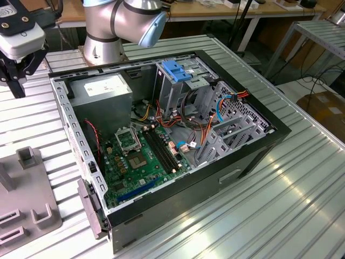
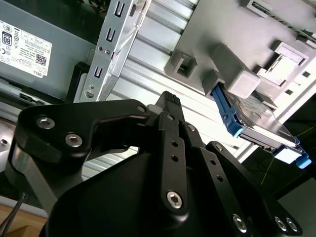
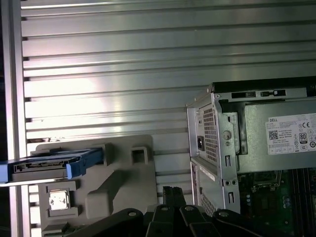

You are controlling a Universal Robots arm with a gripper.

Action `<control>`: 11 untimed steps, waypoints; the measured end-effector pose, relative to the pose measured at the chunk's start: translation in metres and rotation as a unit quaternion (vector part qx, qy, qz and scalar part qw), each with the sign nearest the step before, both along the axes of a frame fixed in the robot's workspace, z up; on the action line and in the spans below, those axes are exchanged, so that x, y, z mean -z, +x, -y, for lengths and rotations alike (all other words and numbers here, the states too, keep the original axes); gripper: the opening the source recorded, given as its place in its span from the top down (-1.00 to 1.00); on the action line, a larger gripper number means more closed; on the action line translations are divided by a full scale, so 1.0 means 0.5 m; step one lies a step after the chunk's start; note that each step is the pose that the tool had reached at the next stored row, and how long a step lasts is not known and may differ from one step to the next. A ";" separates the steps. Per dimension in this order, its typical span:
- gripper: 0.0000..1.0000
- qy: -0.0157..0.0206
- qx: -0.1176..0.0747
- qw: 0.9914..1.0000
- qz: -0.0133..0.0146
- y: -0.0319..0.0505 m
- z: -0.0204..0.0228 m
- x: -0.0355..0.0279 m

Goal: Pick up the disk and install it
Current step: 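Reach for the disk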

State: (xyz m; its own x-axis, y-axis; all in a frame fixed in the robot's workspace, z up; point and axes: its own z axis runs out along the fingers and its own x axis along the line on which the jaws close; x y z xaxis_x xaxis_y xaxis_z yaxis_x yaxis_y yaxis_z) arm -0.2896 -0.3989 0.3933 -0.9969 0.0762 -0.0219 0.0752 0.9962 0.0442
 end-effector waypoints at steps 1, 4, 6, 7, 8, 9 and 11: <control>0.80 0.000 0.000 1.000 0.000 -0.002 0.0000 0.000; 0.80 0.000 0.000 1.000 0.000 -0.010 0.0000 0.000; 0.80 0.000 0.000 1.000 0.000 -0.015 0.0000 0.000; 0.80 0.000 0.000 1.000 0.000 -0.017 0.0000 0.000; 0.80 0.000 0.000 1.000 0.000 -0.021 0.0000 0.000; 0.80 0.000 0.000 1.000 0.000 -0.024 0.0000 0.000; 0.80 0.000 0.000 1.000 0.000 -0.031 0.0000 0.000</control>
